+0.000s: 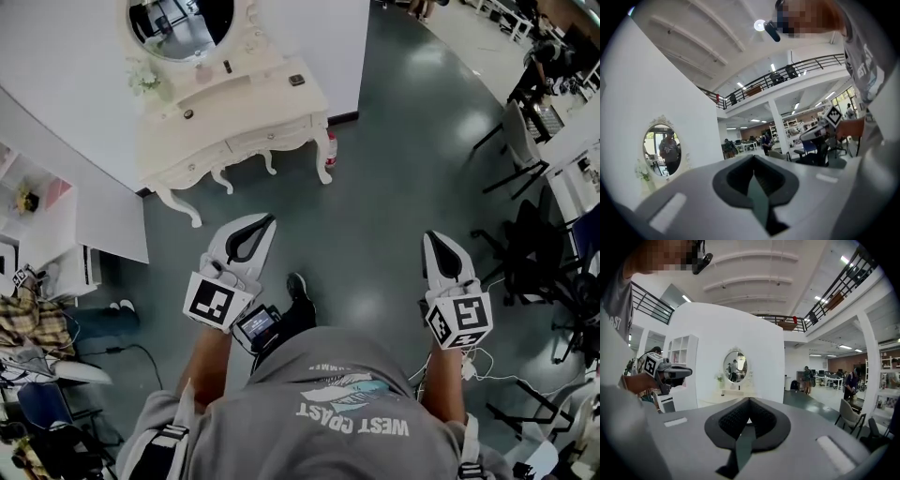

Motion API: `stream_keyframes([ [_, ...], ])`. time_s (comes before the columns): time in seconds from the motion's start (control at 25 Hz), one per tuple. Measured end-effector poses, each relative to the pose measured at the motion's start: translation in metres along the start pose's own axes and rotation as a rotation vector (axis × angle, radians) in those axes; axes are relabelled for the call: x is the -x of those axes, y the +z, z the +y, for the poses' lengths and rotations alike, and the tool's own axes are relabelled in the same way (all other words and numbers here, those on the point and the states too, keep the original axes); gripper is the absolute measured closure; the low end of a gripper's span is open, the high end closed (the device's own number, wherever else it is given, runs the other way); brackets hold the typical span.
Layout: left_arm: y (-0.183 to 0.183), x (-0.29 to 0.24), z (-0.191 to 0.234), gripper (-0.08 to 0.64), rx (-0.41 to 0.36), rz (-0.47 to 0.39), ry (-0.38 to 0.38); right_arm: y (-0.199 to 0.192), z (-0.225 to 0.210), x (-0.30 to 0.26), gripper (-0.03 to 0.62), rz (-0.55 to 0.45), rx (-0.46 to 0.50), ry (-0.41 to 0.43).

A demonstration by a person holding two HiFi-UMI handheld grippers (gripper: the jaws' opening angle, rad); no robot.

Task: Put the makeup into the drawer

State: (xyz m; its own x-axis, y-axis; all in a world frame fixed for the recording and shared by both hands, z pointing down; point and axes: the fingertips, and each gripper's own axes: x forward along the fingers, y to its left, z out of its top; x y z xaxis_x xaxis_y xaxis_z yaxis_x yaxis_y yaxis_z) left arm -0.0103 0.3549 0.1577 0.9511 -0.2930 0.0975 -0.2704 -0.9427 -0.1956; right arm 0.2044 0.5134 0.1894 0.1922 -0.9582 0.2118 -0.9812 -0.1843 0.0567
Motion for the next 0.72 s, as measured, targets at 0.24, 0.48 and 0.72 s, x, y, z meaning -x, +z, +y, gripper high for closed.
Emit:
stream_keyframes([
  [0.24, 0.011, -0.062, 0.112, 0.558, -0.037, -0.057, -0.044, 0.037, 0.004, -0.096, 0.591, -0.014, -0.003, -0.059],
  [0.48, 0.002, -0.104, 0.201, 0.558, -0.024, -0.096, -0.063, 0.072, 0.010, -0.176, 0.591, -0.004, 0.029, -0.097],
  [0.72, -0.016, -0.112, 0.272, 0.558, 0.006, -0.136, 0.001, 0.090, 0.023, -0.246, 0.591, 0.009, 0.064, -0.067],
])
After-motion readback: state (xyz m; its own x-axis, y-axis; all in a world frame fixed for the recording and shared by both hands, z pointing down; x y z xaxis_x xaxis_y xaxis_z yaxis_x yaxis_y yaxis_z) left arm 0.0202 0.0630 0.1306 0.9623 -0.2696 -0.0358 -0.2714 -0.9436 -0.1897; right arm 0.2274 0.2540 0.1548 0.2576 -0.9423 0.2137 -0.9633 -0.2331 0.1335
